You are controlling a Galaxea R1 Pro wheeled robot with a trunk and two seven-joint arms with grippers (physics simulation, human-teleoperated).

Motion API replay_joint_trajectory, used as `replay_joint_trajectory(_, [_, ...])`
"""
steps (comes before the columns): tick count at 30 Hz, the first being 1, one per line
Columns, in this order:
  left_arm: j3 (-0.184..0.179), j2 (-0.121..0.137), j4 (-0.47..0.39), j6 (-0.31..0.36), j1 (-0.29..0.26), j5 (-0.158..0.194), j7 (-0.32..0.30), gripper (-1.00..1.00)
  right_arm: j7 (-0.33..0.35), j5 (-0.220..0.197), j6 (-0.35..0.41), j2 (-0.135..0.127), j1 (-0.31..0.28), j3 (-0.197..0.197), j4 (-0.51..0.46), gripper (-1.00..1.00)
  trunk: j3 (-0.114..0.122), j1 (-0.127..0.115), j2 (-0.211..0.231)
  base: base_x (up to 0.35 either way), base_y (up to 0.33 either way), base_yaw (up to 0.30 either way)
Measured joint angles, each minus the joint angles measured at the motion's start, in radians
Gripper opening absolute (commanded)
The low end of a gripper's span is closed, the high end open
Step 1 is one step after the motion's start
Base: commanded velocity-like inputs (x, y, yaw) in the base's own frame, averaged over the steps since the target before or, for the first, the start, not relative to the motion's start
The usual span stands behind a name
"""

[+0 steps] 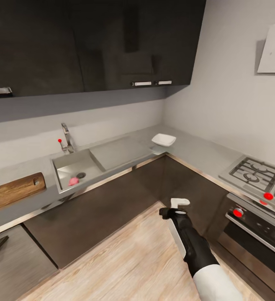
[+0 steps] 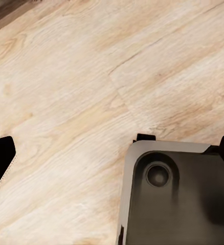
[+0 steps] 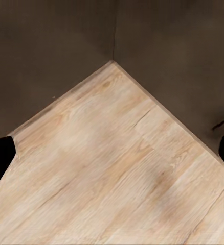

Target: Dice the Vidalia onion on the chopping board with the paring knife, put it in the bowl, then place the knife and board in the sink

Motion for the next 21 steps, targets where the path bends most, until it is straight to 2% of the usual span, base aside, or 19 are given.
replay_joint_trajectory(3, [0.001, -0.001, 0.000, 0.000, 0.000, 0.000, 0.000, 1.00, -0.025, 0.003, 0.045, 0.018, -0.065, 0.005, -0.001, 1.00, 0.000, 0.000, 0.000, 0.139, 0.127, 0.000])
replay_joint_trajectory(6, [0.001, -0.001, 0.000, 0.000, 0.000, 0.000, 0.000, 1.00, -0.040, 0.003, 0.071, 0.018, -0.132, 0.006, 0.000, 1.00, 0.000, 0.000, 0.000, 0.044, 0.040, 0.000])
replay_joint_trajectory(7, [0.002, -0.001, 0.000, 0.000, 0.000, 0.000, 0.000, 1.00, -0.045, 0.004, 0.102, 0.018, -0.177, 0.007, 0.000, 1.00, 0.000, 0.000, 0.000, 0.018, 0.016, 0.000])
replay_joint_trajectory(9, [0.002, 0.000, 0.000, 0.000, 0.000, 0.000, 0.000, 1.00, -0.048, 0.003, 0.144, 0.018, -0.230, 0.007, 0.001, 1.00, 0.000, 0.000, 0.000, 0.009, 0.008, 0.000])
replay_joint_trajectory(10, [0.002, 0.000, 0.000, 0.000, 0.000, 0.000, 0.000, 1.00, -0.052, 0.004, 0.170, 0.018, -0.267, 0.007, 0.003, 1.00, 0.000, 0.000, 0.000, 0.002, 0.002, 0.000])
replay_joint_trajectory(12, [0.002, -0.001, 0.000, 0.000, 0.000, 0.000, 0.000, 1.00, -0.078, 0.005, 0.217, 0.018, -0.448, 0.007, 0.029, 1.00, 0.000, 0.000, 0.000, 0.001, 0.001, 0.000])
replay_joint_trajectory(13, [0.002, -0.001, 0.000, 0.000, 0.000, 0.000, 0.000, 1.00, -0.082, 0.002, 0.219, 0.018, -0.448, 0.006, 0.039, 1.00, 0.000, 0.000, 0.000, 0.000, 0.000, 0.000])
replay_joint_trajectory(16, [0.002, -0.001, 0.000, 0.000, 0.000, 0.000, 0.000, 1.00, -0.094, 0.002, 0.225, 0.018, -0.553, 0.005, 0.117, 1.00, 0.000, 0.000, 0.000, 0.050, -0.044, 0.000])
replay_joint_trajectory(17, [0.002, -0.001, 0.000, 0.000, 0.000, 0.000, 0.000, 1.00, -0.096, 0.002, 0.225, 0.018, -0.598, 0.004, 0.158, 1.00, 0.000, 0.000, 0.000, 0.166, -0.163, 0.000])
replay_joint_trajectory(18, [0.000, -0.001, 0.000, 0.000, 0.000, 0.000, 0.000, 1.00, -0.099, 0.000, 0.224, 0.018, -0.680, 0.003, 0.230, 1.00, 0.000, 0.000, 0.000, 0.186, -0.185, 0.000])
replay_joint_trajectory(19, [0.000, -0.002, 0.000, 0.000, 0.000, 0.000, 0.000, 1.00, -0.100, 0.000, 0.224, 0.018, -0.717, 0.003, 0.252, 1.00, 0.000, 0.000, 0.000, 0.193, -0.193, 0.000])
replay_joint_trajectory(21, [0.000, -0.003, 0.000, 0.000, 0.000, 0.000, 0.000, 1.00, -0.100, -0.002, 0.223, 0.018, -0.746, 0.001, 0.270, 1.00, 0.000, 0.000, 0.000, 0.205, -0.206, 0.000])
